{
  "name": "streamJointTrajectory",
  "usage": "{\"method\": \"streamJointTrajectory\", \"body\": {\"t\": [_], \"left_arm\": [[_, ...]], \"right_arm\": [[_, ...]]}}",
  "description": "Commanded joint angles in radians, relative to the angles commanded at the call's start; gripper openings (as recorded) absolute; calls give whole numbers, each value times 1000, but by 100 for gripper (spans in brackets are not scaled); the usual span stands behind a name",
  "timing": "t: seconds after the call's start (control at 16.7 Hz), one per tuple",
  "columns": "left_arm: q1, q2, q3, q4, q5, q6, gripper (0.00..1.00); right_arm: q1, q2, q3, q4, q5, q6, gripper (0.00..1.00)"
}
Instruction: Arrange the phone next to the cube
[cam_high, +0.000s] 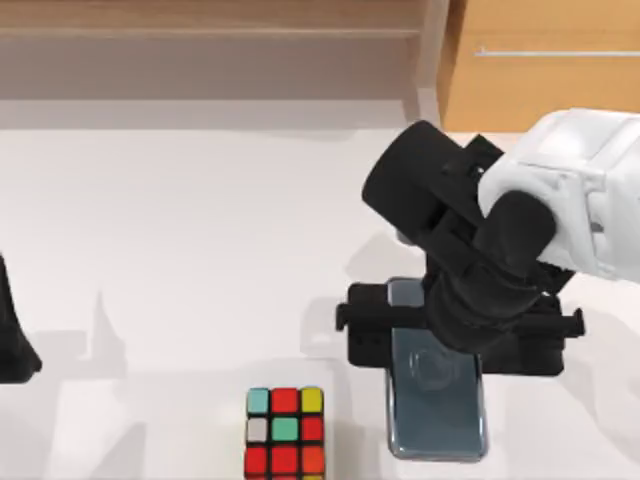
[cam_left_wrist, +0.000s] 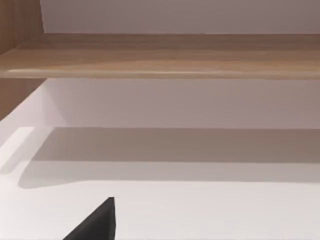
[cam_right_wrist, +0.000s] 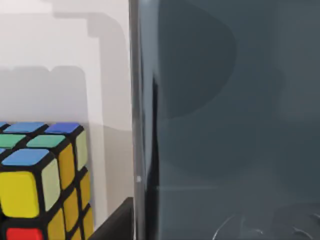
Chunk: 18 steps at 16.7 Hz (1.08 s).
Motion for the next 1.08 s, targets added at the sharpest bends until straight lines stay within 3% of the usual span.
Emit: {"method": "streamJointTrajectory", "body": {"t": [1.08], "left_arm": [[0,0,0,0,0,0,100]], "right_arm": [[-31,-43,139,110,-5,-28,0]]}}
